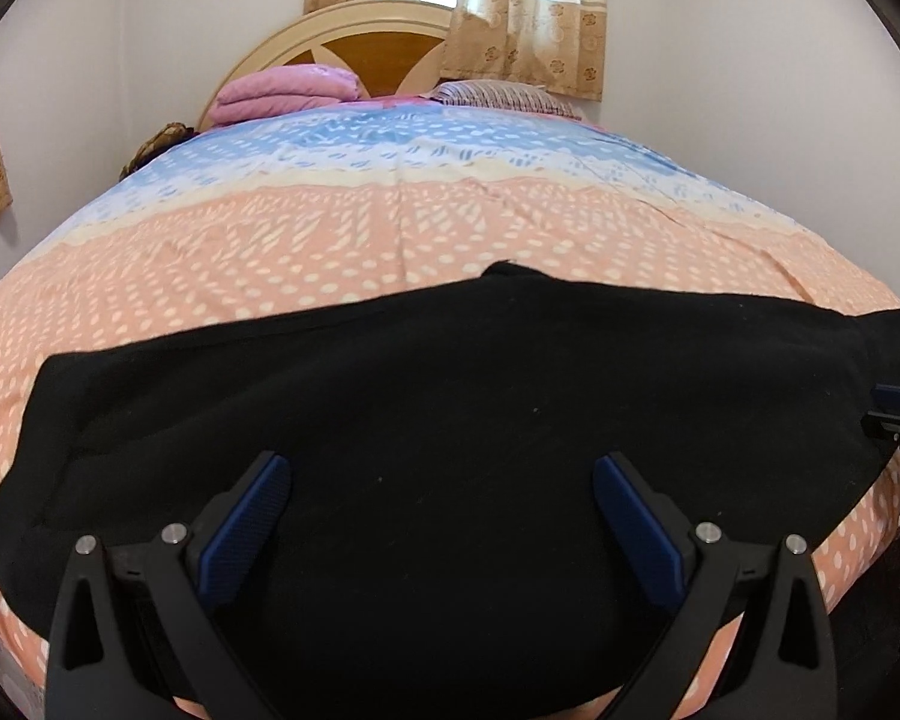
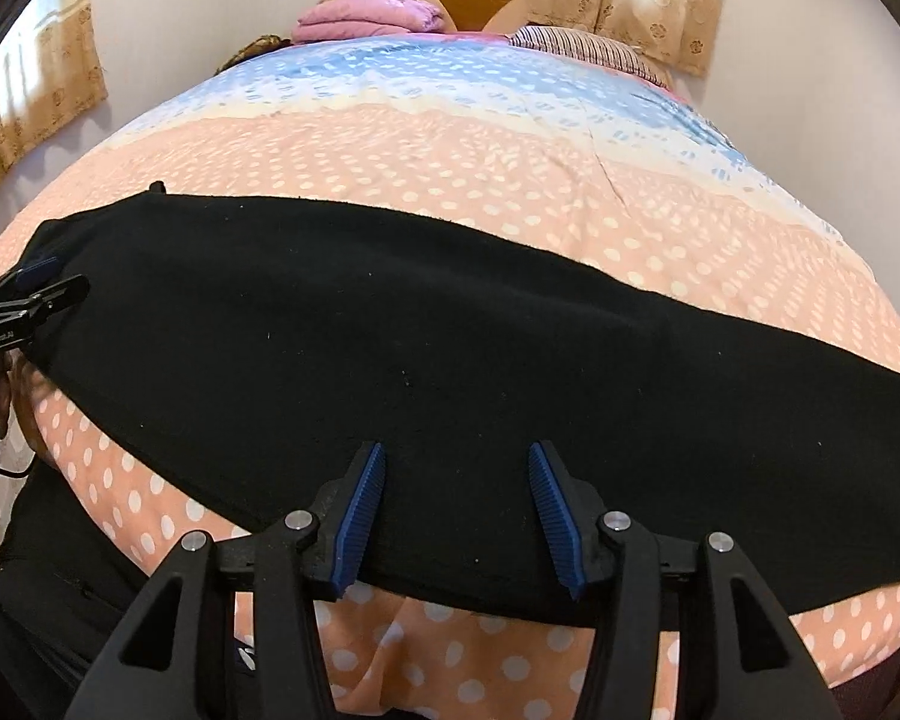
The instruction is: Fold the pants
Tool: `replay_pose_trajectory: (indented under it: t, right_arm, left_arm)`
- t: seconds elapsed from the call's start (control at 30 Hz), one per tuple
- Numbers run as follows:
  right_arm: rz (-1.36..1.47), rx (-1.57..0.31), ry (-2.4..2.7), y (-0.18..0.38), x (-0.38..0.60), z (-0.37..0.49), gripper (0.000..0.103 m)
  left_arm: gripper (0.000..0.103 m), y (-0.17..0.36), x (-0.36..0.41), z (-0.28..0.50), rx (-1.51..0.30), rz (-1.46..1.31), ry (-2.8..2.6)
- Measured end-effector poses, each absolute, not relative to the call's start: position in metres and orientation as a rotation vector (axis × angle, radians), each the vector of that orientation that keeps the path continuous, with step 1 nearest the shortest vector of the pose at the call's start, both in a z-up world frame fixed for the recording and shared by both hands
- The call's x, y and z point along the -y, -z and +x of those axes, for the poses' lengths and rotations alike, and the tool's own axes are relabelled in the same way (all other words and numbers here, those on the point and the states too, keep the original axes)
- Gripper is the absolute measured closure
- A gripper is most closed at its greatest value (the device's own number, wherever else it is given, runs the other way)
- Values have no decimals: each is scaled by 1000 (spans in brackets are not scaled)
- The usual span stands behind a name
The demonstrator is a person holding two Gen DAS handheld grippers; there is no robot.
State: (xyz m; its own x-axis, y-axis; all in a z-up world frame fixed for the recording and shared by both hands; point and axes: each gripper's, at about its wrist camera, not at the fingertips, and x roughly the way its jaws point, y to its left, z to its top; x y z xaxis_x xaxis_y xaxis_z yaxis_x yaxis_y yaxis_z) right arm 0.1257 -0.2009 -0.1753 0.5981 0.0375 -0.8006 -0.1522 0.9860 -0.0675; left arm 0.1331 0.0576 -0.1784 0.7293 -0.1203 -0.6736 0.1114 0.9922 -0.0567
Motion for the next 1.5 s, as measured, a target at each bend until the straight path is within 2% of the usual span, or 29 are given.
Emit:
replay_pose_trajectory:
  t: [0.37, 0.53, 0.73, 0.93, 1.07, 1.2, 1.3, 1.37, 1.5]
  right_arm:
    - [-149, -950, -122, 178, 201, 101, 50]
    - [-128, -958, -155, 179, 210, 92, 49]
    - [-109, -931, -161, 172, 219, 85, 49]
    - [77, -857, 19, 150, 305, 69, 49]
    - [174, -858, 152, 152, 364, 60, 49]
    - [300, -781, 175, 139, 406, 38, 49]
    - [367, -685, 237, 125, 434, 23, 49]
    - [480, -660, 261, 124, 462, 16, 49]
    - [527, -632, 294, 129, 481, 10, 49]
  left_arm:
    - [0, 172, -60, 117, -748, -12, 116]
    - [0, 159, -47, 109, -689, 6, 139]
    - [0, 167, -20, 118, -718, 38, 191]
    - [0, 174, 7, 119, -719, 90, 254]
    - [0, 178, 2, 113, -705, 72, 266]
    - [0, 171, 0, 108, -696, 76, 262]
    - [0, 165, -16, 108, -672, 43, 216]
    - [0, 163, -29, 111, -666, 16, 173]
    - [0, 164, -54, 117, -673, -16, 90]
